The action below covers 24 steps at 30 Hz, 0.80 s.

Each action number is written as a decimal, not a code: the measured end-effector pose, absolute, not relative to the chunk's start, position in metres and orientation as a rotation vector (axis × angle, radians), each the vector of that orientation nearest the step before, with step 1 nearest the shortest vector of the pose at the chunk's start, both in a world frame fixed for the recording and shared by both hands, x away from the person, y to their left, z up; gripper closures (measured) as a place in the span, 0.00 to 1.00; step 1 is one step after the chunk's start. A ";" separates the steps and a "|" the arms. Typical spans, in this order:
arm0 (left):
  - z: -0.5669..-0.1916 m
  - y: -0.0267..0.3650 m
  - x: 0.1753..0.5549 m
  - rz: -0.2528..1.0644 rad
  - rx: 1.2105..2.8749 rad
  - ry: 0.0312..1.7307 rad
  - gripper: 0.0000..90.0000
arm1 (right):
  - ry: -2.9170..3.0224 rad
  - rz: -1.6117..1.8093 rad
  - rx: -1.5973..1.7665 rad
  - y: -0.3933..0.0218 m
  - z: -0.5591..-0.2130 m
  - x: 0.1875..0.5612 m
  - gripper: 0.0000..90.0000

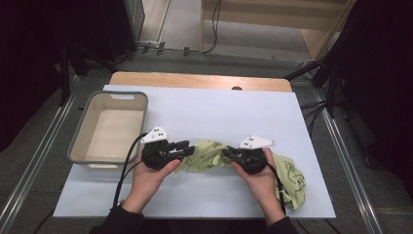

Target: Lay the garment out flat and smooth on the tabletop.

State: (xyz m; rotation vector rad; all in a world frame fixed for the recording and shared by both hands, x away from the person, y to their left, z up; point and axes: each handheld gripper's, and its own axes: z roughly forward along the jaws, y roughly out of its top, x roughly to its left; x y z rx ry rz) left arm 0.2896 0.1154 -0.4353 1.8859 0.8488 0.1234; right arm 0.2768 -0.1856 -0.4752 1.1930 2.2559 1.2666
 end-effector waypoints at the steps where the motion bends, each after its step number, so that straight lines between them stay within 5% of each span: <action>1: -0.437 0.115 0.290 0.133 1.888 0.860 0.61 | 2.248 1.293 1.239 -0.192 -0.476 0.284 0.87; 8: -0.467 0.112 0.290 0.126 1.950 0.909 0.56 | 2.110 1.181 1.495 -0.220 -0.473 0.320 0.59; 14: -0.490 0.097 0.284 0.111 2.032 0.900 0.55 | 2.107 1.260 1.434 -0.230 -0.464 0.311 0.51; 18: -0.500 0.082 0.277 0.152 2.120 0.862 0.53 | 2.197 1.225 1.335 -0.218 -0.469 0.304 0.36; 21: -0.505 0.075 0.277 0.180 2.159 0.875 0.54 | 2.249 1.111 1.318 -0.209 -0.475 0.306 0.35; 24: -0.505 0.074 0.276 0.216 2.204 0.862 0.77 | 2.273 1.021 1.320 -0.206 -0.479 0.310 0.68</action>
